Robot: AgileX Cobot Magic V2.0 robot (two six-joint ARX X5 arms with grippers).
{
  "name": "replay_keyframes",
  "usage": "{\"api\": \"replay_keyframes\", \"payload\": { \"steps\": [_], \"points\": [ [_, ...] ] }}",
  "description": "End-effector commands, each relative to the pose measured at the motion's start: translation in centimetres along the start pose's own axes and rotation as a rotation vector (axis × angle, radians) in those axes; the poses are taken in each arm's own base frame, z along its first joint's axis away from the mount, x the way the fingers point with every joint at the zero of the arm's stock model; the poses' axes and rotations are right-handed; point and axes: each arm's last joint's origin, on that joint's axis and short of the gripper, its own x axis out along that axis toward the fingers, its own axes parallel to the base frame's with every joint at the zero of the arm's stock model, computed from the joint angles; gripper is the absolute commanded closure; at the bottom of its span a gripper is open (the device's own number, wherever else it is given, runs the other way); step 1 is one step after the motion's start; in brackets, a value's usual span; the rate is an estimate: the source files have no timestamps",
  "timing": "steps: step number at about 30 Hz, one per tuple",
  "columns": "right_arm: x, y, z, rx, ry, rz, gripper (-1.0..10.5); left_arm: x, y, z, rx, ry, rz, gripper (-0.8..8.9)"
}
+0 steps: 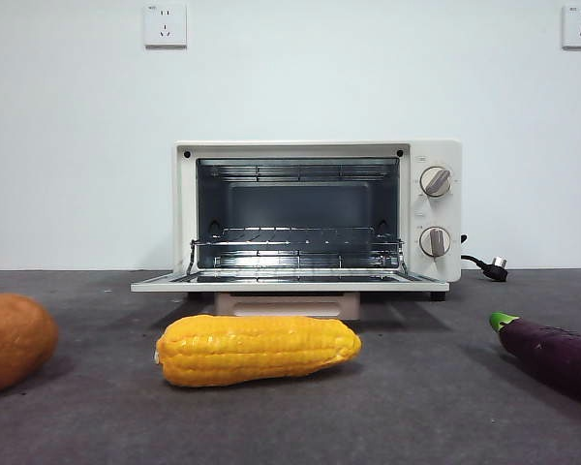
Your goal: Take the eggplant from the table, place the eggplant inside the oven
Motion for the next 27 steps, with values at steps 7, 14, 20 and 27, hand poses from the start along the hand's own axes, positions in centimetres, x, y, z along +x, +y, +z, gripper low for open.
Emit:
{"api": "replay_keyframes", "payload": {
  "steps": [7,14,20,27],
  "points": [
    [3.1,-0.3,0.1,-0.018,0.172,-0.063,4.1,0.3,-0.4,-0.1,0.002,0.006,-0.035,8.19],
    [8.0,-1.5,-2.8,0.025,0.318,-0.058,4.1,0.4,-0.4,-0.2,0.001,0.008,-0.036,8.19],
    [11.9,-2.4,-5.8,0.067,0.392,-0.056,4.1,0.4,-0.4,-0.2,0.001,0.008,-0.037,8.19],
    [14.2,-2.2,-6.8,0.08,0.39,-0.058,4.1,0.4,-0.4,-0.2,0.0,0.01,-0.04,8.19]
  ]
}}
